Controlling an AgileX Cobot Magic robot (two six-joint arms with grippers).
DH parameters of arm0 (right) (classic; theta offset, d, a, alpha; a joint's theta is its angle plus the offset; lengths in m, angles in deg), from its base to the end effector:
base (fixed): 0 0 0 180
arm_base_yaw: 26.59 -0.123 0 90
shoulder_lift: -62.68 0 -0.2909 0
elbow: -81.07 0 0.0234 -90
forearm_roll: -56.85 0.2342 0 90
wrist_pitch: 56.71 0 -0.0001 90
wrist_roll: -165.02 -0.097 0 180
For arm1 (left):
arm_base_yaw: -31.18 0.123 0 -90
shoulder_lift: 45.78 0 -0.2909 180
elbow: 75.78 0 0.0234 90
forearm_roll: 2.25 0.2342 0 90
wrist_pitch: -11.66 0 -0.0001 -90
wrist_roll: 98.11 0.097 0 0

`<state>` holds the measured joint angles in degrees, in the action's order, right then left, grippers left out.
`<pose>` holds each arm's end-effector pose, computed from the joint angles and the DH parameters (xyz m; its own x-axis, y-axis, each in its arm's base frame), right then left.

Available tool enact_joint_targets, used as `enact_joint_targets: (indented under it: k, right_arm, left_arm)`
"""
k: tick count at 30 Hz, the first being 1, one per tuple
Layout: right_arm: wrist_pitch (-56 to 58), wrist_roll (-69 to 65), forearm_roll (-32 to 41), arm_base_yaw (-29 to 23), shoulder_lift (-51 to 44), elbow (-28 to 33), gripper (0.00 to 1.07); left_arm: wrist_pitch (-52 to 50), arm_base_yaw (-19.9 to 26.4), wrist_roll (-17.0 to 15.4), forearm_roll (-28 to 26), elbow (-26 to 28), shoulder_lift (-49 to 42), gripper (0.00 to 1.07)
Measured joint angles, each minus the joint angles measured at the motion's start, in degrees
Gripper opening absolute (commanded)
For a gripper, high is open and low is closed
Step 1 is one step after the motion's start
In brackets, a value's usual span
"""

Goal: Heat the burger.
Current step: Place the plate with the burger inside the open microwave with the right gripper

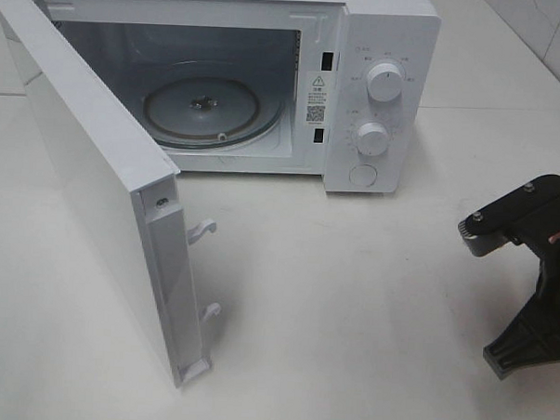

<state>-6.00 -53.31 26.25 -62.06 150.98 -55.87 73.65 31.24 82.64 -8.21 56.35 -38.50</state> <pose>0.1736 0.0767 0.1875 -0.9342 -0.3206 -0.1567 -0.2474 0.8983 -0.3632 -0.0237 -0.0089 0.2689 -0.4568 -0.0362 -0.8889 0.0643 0.9952 -0.0736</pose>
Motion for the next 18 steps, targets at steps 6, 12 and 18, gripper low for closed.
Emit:
enact_joint_targets:
  k: [6, 12, 18]
  right_arm:
    - [1.38, 1.95, 0.17, -5.10, -1.26, 0.00, 0.00]
    - [2.69, 4.24, 0.40, -9.34, -3.84, 0.00, 0.00]
    - [3.50, 6.76, 1.09, -13.41, -5.27, 0.00, 0.00]
  left_arm:
    - [0.00, 0.00, 0.00, 0.00, 0.00, 0.00, 0.87]
    - [0.00, 0.00, 0.00, 0.00, 0.00, 0.00, 0.87]
    - [0.00, 0.00, 0.00, 0.00, 0.00, 0.00, 0.87]
